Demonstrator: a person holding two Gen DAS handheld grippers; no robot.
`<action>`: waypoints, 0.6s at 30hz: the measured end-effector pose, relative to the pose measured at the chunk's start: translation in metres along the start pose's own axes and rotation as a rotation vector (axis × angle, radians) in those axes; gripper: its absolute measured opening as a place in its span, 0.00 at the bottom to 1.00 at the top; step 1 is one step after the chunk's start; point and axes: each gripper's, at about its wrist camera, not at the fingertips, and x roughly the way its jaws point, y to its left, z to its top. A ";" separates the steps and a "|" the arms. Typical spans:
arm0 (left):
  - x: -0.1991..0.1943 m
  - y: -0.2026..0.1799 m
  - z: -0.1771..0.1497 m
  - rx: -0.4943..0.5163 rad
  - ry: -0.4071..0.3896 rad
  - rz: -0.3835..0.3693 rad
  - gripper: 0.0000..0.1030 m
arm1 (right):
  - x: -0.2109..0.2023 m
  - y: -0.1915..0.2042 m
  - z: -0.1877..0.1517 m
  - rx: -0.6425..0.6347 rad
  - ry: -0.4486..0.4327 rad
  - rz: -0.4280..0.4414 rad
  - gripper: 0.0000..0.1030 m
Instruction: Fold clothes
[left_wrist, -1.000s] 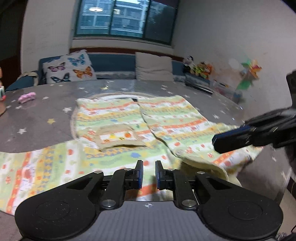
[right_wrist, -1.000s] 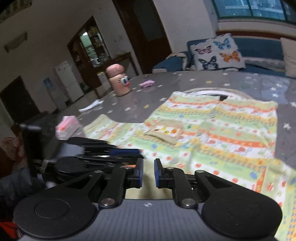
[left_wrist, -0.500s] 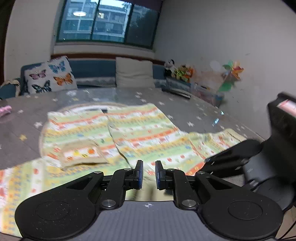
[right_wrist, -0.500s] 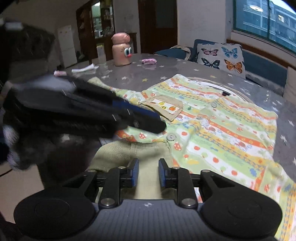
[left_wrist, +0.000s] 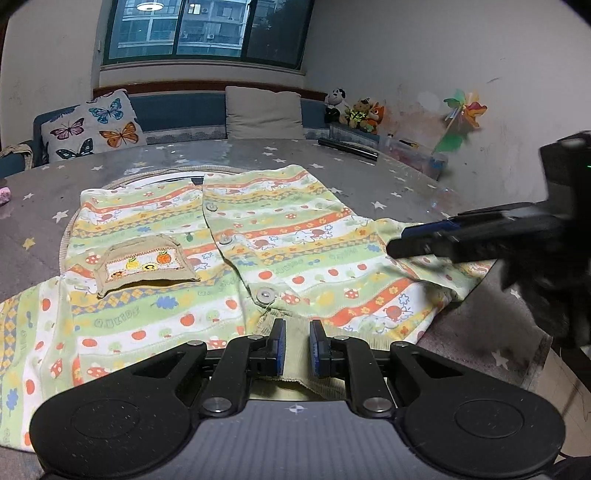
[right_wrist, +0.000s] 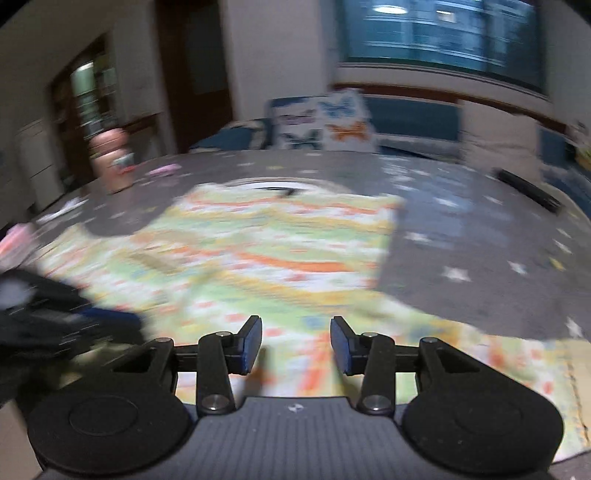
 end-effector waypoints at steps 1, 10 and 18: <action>0.000 0.000 0.000 0.003 0.001 0.002 0.15 | 0.003 -0.010 -0.001 0.023 0.001 -0.021 0.40; 0.001 -0.002 0.000 0.015 0.007 0.011 0.15 | -0.006 -0.088 -0.019 0.177 -0.030 -0.179 0.40; 0.003 -0.005 0.001 0.027 0.011 0.025 0.16 | -0.026 -0.128 -0.031 0.222 -0.056 -0.323 0.40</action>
